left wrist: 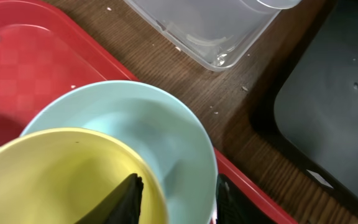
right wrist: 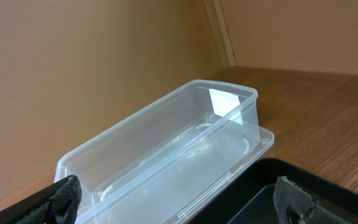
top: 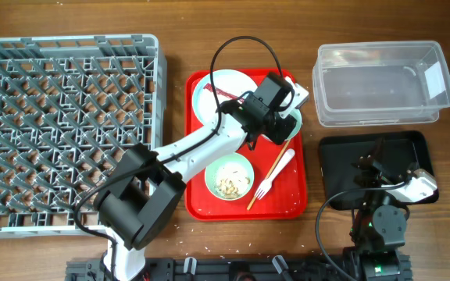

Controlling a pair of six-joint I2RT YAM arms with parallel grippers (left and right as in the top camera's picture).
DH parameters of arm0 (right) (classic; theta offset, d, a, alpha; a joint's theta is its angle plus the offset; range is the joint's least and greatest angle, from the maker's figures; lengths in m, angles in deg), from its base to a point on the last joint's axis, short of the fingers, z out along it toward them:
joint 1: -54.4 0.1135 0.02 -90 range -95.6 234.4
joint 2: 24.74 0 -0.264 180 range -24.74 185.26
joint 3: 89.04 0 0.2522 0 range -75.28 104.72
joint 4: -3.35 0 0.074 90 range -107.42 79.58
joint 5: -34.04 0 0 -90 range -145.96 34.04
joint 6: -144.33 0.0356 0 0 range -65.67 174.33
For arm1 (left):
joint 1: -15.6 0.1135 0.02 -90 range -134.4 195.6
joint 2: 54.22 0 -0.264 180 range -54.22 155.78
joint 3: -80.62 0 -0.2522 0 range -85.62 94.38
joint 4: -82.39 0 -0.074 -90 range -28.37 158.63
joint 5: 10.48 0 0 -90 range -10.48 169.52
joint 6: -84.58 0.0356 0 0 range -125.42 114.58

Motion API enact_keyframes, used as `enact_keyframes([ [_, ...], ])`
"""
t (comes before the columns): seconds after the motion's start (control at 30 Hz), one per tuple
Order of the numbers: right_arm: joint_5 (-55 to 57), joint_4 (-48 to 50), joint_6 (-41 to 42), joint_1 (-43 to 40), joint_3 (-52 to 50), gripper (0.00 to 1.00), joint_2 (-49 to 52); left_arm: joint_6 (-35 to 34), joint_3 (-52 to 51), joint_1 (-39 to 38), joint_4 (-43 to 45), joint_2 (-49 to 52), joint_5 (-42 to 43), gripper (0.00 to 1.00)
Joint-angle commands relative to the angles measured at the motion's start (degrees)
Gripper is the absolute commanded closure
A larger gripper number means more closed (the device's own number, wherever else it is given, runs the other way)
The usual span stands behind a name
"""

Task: Sort waste into correct bins and load items into the dishwasher rack
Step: 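Lower the left gripper and grasp the yellow cup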

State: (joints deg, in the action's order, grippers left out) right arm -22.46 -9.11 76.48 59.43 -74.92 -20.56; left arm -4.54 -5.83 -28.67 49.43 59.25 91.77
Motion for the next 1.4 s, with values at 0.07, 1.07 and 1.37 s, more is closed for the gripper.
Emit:
enact_keyframes([
  [0.07, 0.98, 0.26, -1.09, -0.20, 0.04, 0.00, 0.24, 0.39, 1.01, -0.26, -0.04, 1.95, -2.82, 0.69],
  [1.07, 0.98, 0.26, -1.09, -0.20, 0.04, 0.00, 0.24, -0.02, 1.09, -0.74, 1.88, -0.04, -4.22, 0.64],
  [1.37, 0.98, 0.26, -1.09, -0.20, 0.04, 0.00, 0.24, -0.02, 1.07, -0.74, 1.36, -3.48, -4.15, 0.64],
])
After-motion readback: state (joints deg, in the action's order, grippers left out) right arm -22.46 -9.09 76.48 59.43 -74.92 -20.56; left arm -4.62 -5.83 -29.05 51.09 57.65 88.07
